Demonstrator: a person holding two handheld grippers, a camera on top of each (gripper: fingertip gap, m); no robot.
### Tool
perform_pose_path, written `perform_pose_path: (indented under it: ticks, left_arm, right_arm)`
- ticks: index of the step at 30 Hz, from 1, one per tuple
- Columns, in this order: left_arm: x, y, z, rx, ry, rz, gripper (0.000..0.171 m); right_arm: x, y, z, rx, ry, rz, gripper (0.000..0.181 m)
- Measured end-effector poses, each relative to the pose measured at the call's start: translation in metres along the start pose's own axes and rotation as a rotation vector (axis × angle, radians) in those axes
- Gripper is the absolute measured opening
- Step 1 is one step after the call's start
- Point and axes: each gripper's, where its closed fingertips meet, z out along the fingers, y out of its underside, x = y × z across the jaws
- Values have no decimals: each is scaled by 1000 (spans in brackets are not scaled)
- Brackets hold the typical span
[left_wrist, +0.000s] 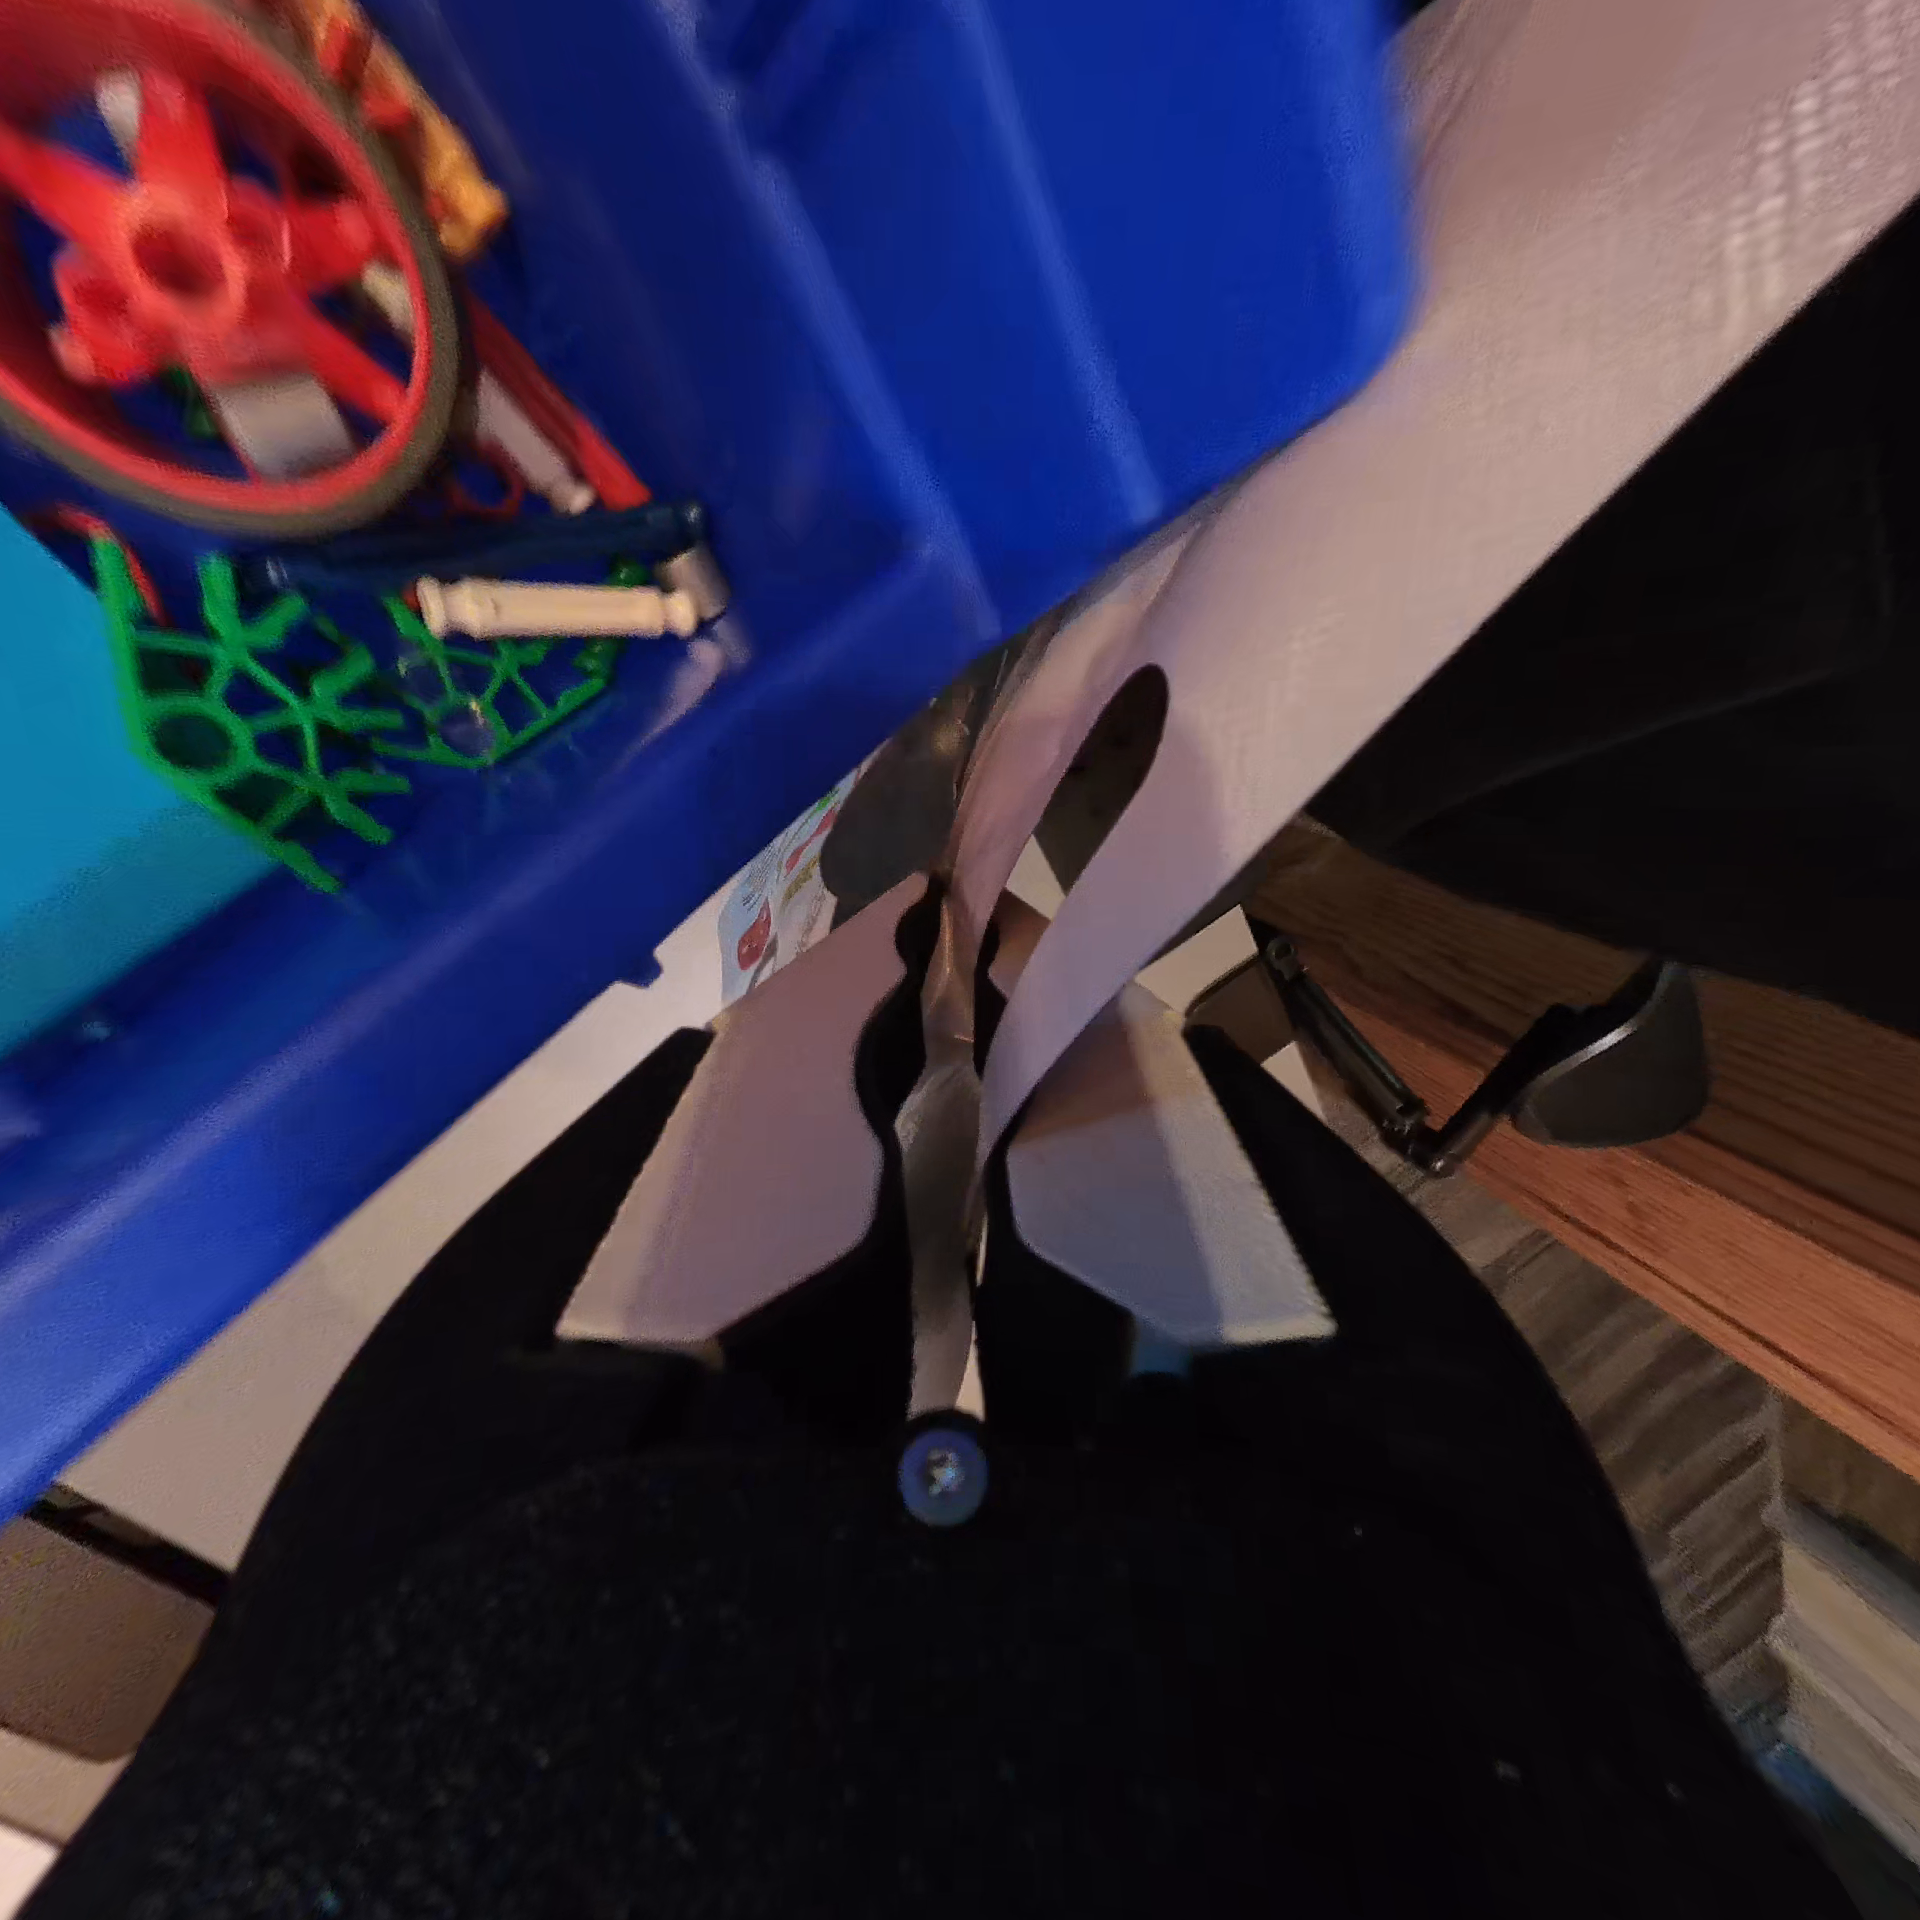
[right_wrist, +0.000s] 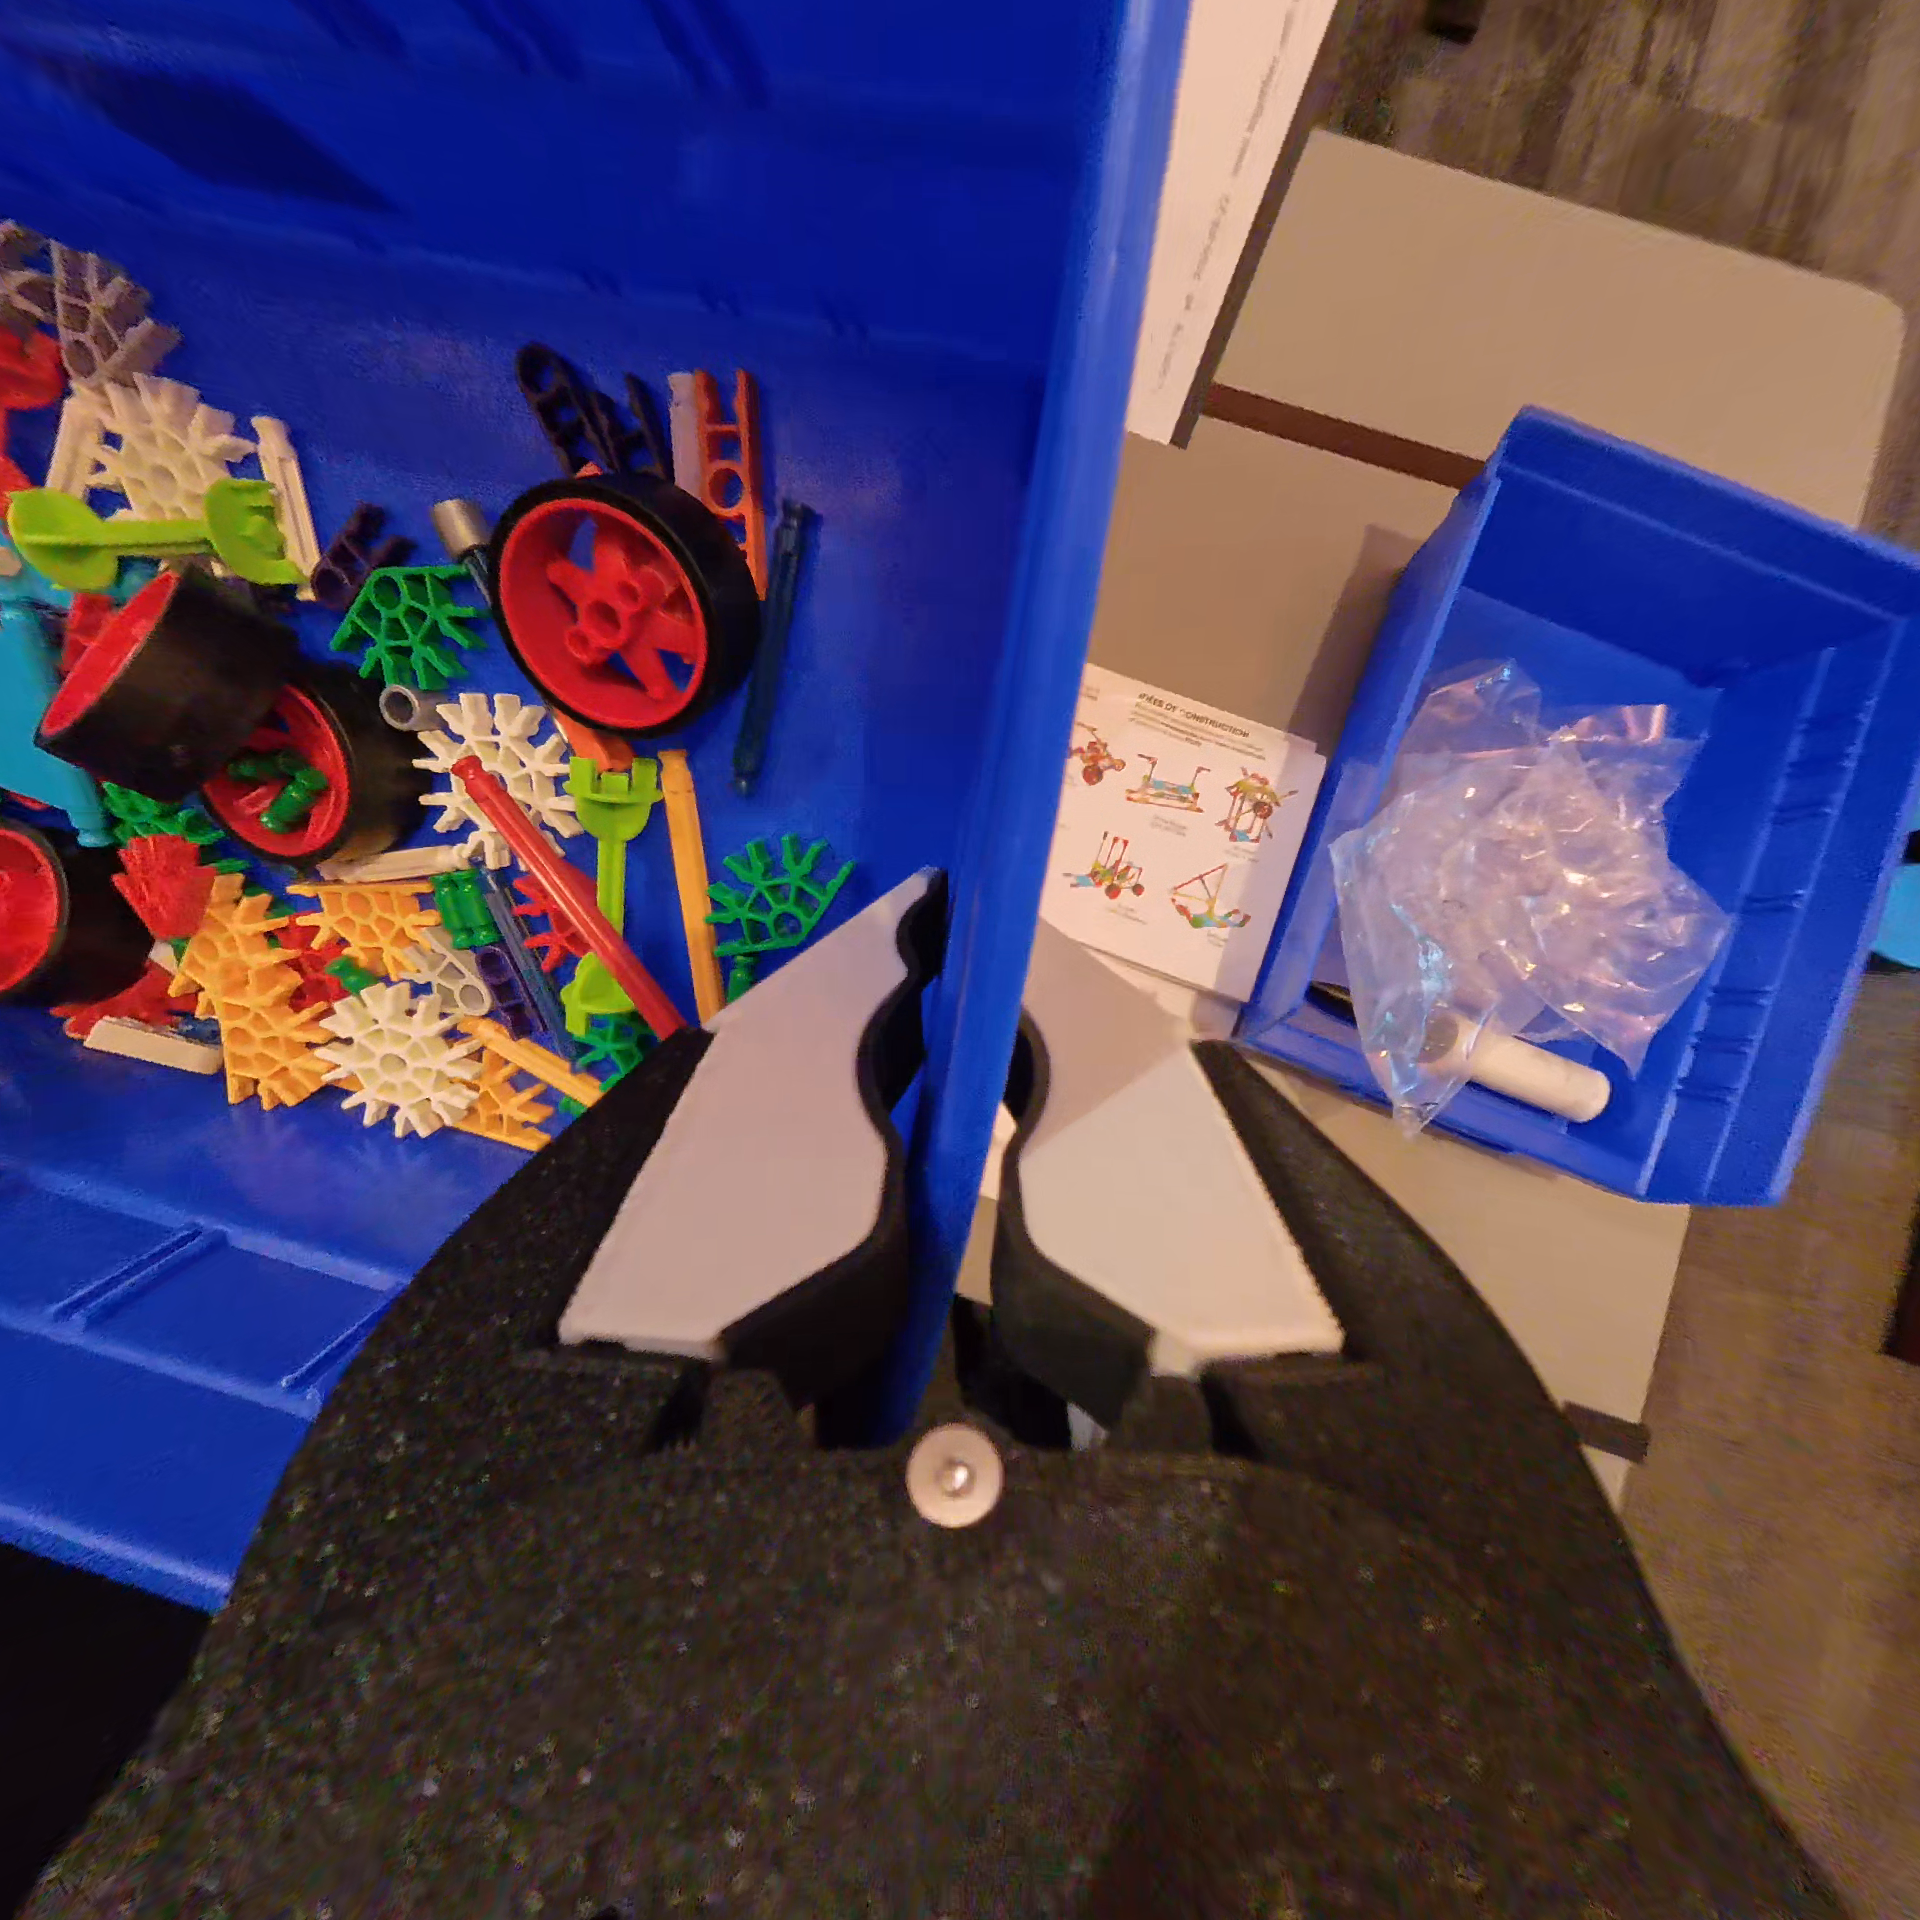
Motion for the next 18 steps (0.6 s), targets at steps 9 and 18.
perform_pose_path:
  ticks: [9,18]
  left_arm:
    - [11,1,9,67,49,-8,0]
    - [35,6,9,92,19,-31,0]
  right_arm:
    - [-7,21,30,-57,-196,130,0]
    - [-37,52,58,-165,-191,41,0]
